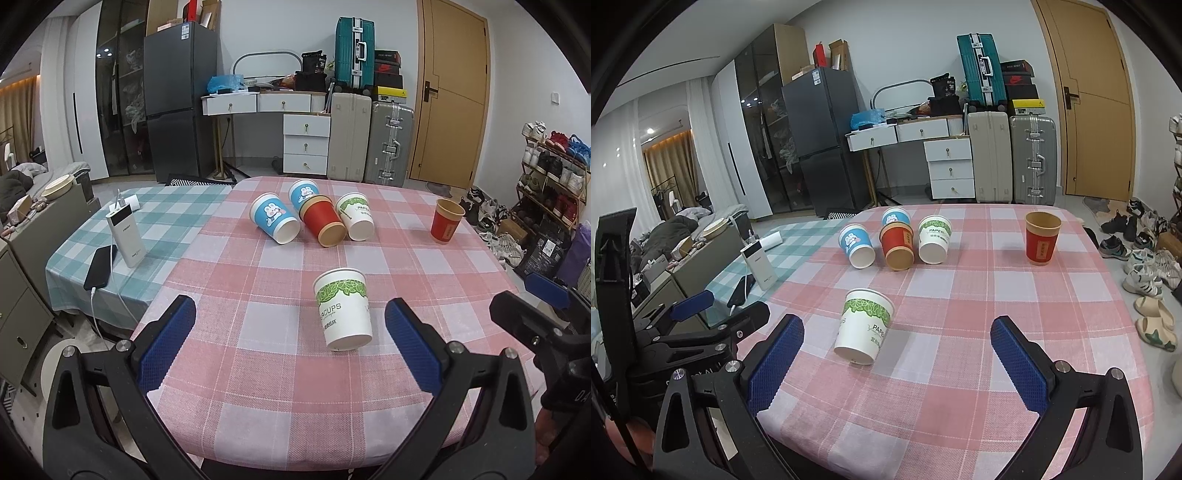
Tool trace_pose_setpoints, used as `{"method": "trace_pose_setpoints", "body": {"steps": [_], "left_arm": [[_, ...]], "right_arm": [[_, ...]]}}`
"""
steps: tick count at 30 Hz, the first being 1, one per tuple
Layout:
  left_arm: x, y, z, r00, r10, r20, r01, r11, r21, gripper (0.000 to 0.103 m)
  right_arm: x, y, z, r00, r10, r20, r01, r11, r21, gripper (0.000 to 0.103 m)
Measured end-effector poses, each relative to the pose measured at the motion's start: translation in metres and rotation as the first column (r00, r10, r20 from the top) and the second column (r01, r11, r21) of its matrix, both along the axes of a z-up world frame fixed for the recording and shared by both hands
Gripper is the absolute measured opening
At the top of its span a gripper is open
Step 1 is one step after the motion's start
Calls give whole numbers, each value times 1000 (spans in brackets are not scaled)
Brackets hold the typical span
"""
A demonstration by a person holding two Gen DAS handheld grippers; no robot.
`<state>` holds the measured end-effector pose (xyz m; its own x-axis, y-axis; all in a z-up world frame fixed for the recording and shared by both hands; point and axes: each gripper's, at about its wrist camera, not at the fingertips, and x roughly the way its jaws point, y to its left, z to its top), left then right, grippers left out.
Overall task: Flip cup upright
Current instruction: 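Grasp the upside-down white green-band cup with the left tool and lift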
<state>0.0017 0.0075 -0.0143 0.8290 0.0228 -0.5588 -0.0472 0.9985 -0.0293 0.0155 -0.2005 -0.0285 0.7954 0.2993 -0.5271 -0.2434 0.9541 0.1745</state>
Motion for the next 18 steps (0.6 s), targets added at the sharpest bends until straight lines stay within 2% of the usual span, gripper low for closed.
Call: {"method": "trace_pose_setpoints", "body": {"steps": [6,10,18], "left_arm": [[6,-3,-5,1000,-7,-23,7,1000,1,103],[21,-7,-14,996,-40,-73,39,999,-19,103],[74,-27,-37,980,-108,-167,99,993,-60,103]], "right_arm": [[4,-7,-5,1000,-21,-4,21,1000,8,103],[12,-18,-15,999,-40,-28,41,999,24,103],[38,-41,-38,993,-77,-88,80,996,34,103]]}}
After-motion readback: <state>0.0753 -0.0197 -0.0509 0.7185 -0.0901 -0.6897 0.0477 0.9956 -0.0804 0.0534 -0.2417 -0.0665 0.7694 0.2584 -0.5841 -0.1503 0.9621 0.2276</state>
